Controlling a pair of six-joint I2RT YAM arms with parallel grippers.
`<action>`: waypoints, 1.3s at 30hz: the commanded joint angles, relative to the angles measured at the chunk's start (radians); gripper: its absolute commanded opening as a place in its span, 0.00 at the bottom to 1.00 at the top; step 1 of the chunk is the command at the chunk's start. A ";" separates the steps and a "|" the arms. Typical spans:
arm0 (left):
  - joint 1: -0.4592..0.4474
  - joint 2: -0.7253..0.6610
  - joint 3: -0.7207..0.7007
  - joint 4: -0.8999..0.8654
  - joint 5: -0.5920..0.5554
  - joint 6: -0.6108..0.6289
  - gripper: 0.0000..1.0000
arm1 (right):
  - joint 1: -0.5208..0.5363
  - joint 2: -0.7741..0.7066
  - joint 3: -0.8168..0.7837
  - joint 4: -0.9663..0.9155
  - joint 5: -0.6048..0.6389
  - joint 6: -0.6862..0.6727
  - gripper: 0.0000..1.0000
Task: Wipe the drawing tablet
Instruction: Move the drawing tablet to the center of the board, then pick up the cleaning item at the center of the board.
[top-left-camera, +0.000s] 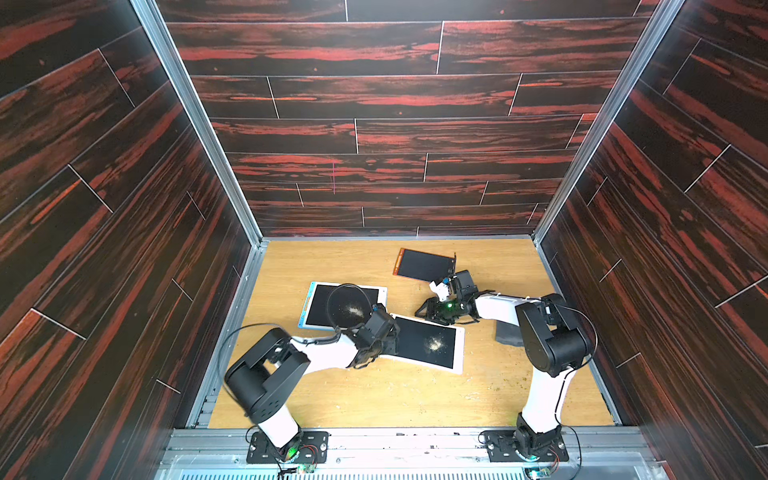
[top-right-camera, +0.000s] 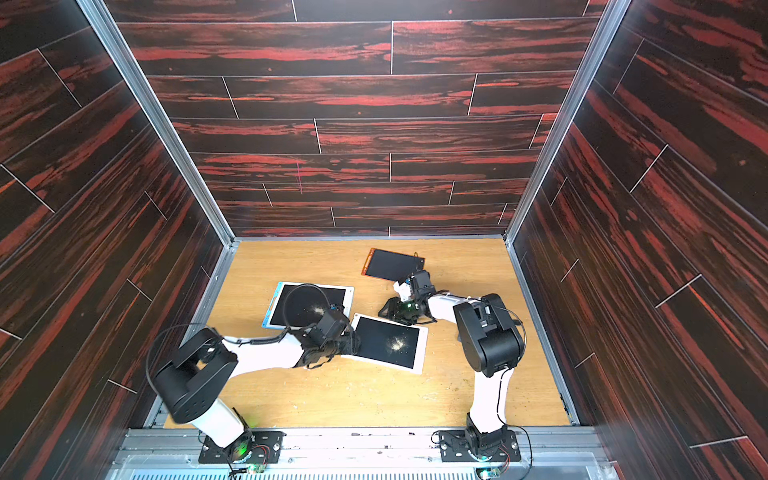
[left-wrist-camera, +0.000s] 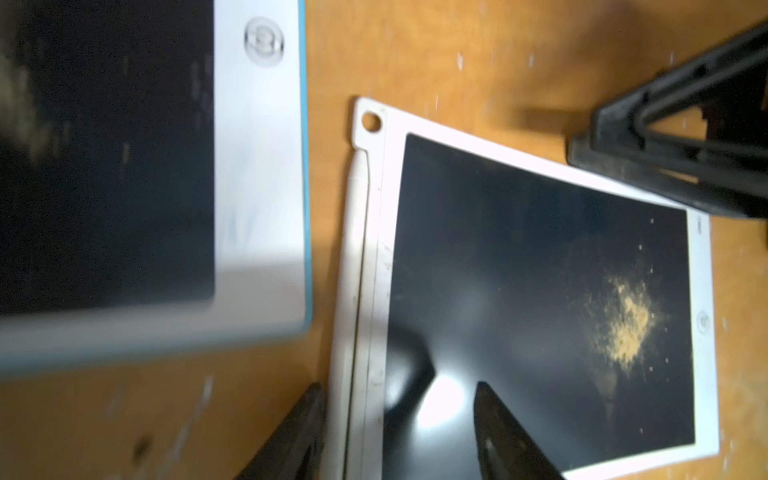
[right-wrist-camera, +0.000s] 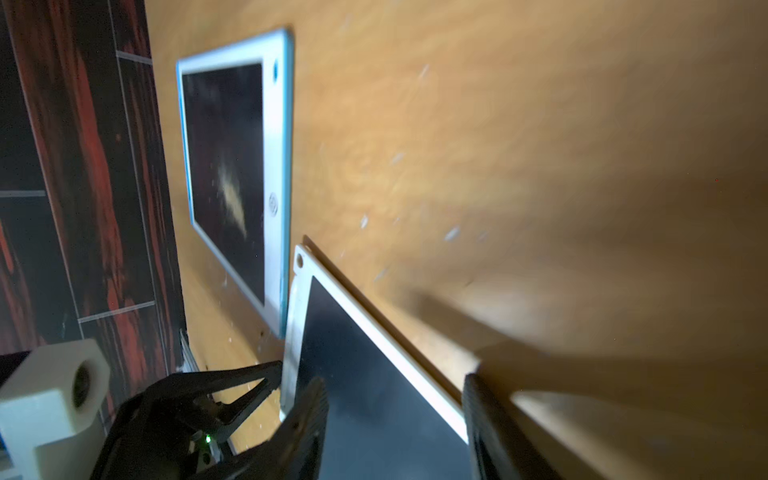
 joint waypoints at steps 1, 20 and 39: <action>-0.038 -0.070 -0.062 -0.015 -0.039 -0.044 0.59 | 0.042 0.028 -0.097 -0.114 0.058 0.036 0.55; -0.126 -0.312 -0.285 0.089 -0.093 -0.117 0.59 | -0.568 -0.532 -0.002 -0.546 0.588 0.125 0.66; -0.115 -0.326 -0.208 -0.043 -0.179 0.010 0.62 | -0.609 -0.208 -0.093 -0.436 0.604 0.097 0.68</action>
